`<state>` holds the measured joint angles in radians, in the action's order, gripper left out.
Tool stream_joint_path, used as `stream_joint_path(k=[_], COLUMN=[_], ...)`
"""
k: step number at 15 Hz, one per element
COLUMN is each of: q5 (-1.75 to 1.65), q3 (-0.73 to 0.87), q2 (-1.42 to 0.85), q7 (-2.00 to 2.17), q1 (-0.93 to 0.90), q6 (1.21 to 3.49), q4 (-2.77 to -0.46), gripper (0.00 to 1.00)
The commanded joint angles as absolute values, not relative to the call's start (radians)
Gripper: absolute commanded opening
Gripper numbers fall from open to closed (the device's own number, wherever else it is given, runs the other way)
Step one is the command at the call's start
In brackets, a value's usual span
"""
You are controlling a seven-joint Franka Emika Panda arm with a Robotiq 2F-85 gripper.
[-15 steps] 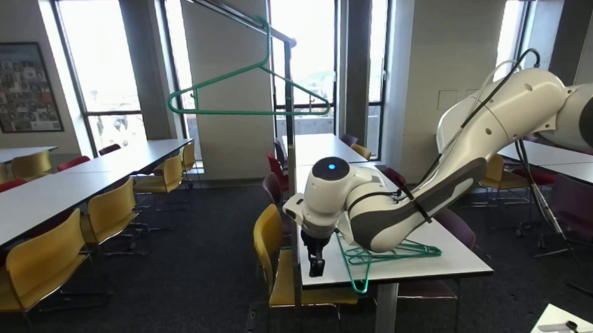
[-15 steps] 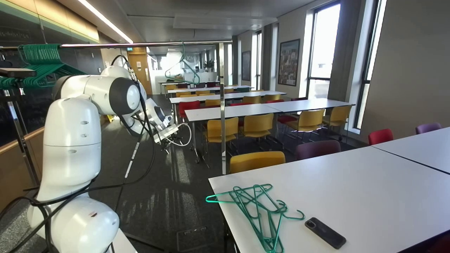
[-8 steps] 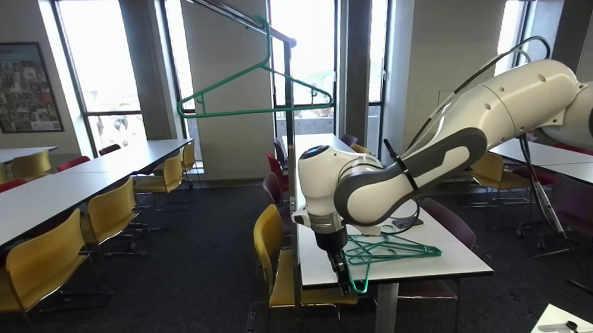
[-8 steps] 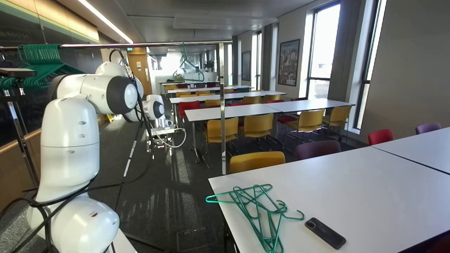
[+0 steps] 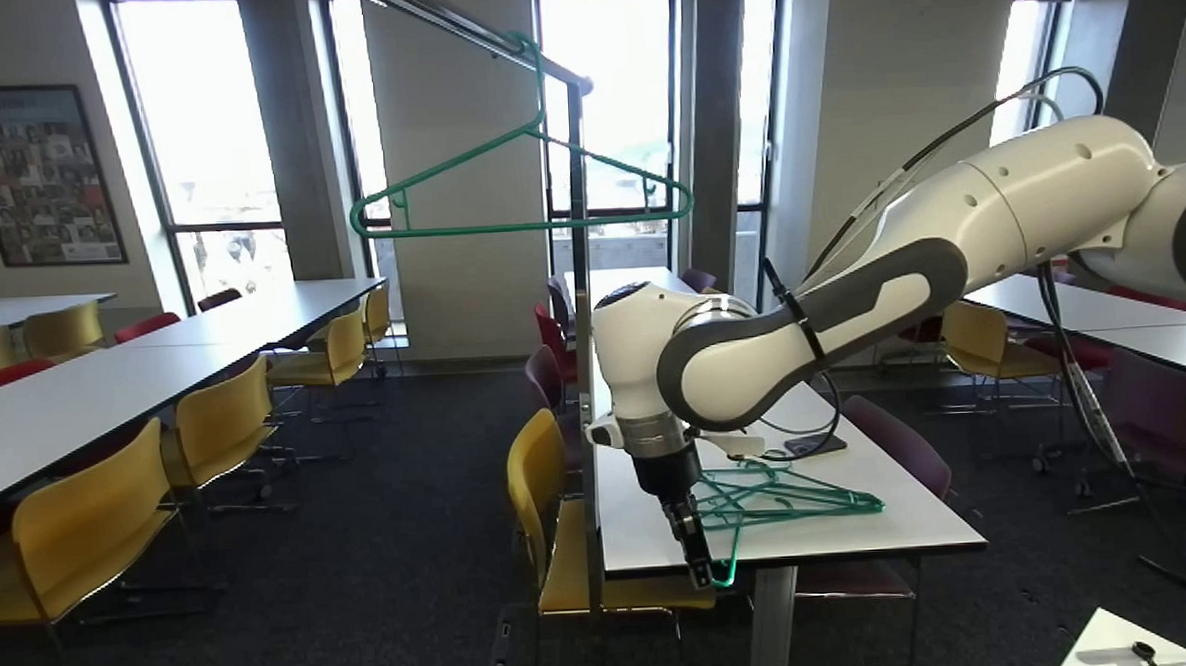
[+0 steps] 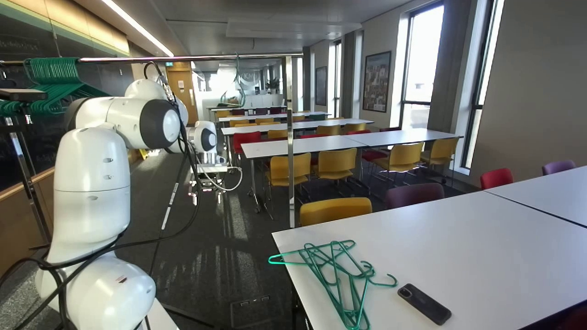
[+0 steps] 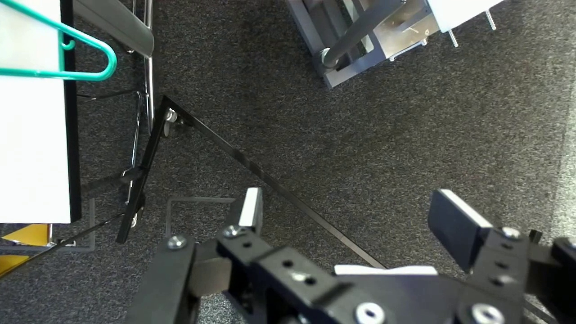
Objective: Put one green hanger on the rail.
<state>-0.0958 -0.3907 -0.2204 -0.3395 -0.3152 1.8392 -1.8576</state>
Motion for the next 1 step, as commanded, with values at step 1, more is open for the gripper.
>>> stream_joint_path(k=[1], q5=[-0.093], q3=[-0.377], q2=[-0.222], q7=[-0.341], q1=[-0.329], q6=[1.836], q4=[-1.853], gripper=[1.00])
